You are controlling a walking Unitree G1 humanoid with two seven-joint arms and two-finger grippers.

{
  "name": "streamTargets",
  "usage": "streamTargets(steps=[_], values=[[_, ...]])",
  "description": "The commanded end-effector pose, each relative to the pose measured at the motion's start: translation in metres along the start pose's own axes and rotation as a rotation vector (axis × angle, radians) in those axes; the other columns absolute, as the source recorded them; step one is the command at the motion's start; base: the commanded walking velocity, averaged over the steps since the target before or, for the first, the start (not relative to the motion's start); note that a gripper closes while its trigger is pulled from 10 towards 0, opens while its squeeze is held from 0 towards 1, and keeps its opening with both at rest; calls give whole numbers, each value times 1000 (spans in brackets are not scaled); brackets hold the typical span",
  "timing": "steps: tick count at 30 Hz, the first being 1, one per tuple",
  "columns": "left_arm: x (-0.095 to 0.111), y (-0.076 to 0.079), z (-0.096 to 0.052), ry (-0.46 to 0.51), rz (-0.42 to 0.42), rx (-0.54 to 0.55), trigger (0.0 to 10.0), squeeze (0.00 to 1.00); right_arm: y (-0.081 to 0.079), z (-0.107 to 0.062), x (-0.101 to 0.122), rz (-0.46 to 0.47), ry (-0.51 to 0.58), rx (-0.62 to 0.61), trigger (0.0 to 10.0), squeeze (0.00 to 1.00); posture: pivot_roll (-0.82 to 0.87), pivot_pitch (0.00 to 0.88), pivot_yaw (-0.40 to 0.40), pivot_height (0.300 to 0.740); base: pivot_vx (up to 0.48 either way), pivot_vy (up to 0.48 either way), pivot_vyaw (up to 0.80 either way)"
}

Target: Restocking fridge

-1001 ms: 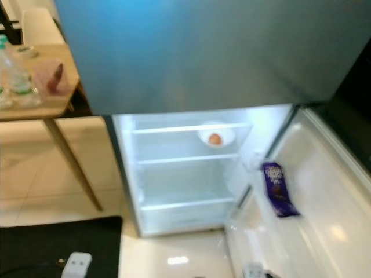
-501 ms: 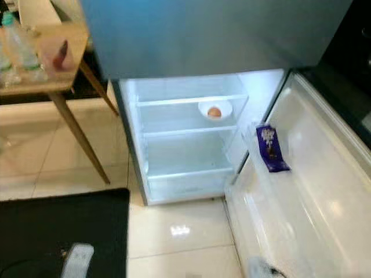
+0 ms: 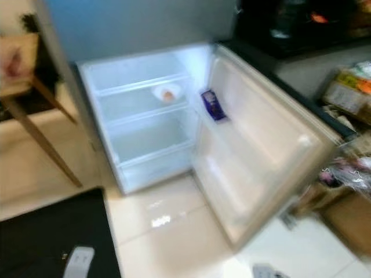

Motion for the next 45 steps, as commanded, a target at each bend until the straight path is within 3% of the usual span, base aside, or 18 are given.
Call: streamTargets(steps=[1,12,18,28,36,41,42,43,44,45], values=[[-2,-2,-1,-8,-4,6,10000,0,5,0,4,-8,9,-10,10000,0,-26,53,4,740,0,0,-788],[0,0,0,0,16,-20,10000,0,7,0,6,-8,13,-19,10000,0,-27,44,3,740,0,0,-788],[0,0,-1,4,-2,-29,10000,0,9,0,9,-2,25,-24,10000,0,-27,50,3,740,0,0,0],[-1,-1,-1,-4,9,-29,10000,0,7,0,6,7,21,-23,10000,0,-29,55,4,740,0,-475,0],[-1,-1,-1,2,-18,-27,10000,0,15,-1,11,10,37,-55,10000,0,-28,58,1,740,0,0,0],[-2,0,-1,-3,-17,-29,10000,0,38,-3,43,78,154,-135,10000,0,-29,60,1,740,0,0,0],[-3,0,-1,-5,-16,-29,10000,0,57,-9,72,164,276,-184,10000,0,-29,61,1,740,0,0,0],[-3,0,-1,-5,-16,-29,10000,0,57,-9,72,164,276,-184,10000,0,-29,61,1,740,0,0,0],[-3,-1,-1,-7,-15,-30,10000,0,69,-14,90,228,356,-210,10000,0,-29,62,1,740,0,0,0],[-3,-1,-1,-7,-14,-29,10000,0,71,-15,93,238,367,-213,10000,0,-29,62,1,740,0,0,0]])
Point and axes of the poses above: a point about 5 cm out from each wrist's last joint towards the gripper, its own z axis pointing out of the wrist towards the gripper, its own x axis along the axis of the wrist's last joint, y = z × x, the point moved 1 cm from there along z, pointing out of the wrist towards the gripper, and after that the axes turned 11 degrees about -z, right-handed, at the moved point
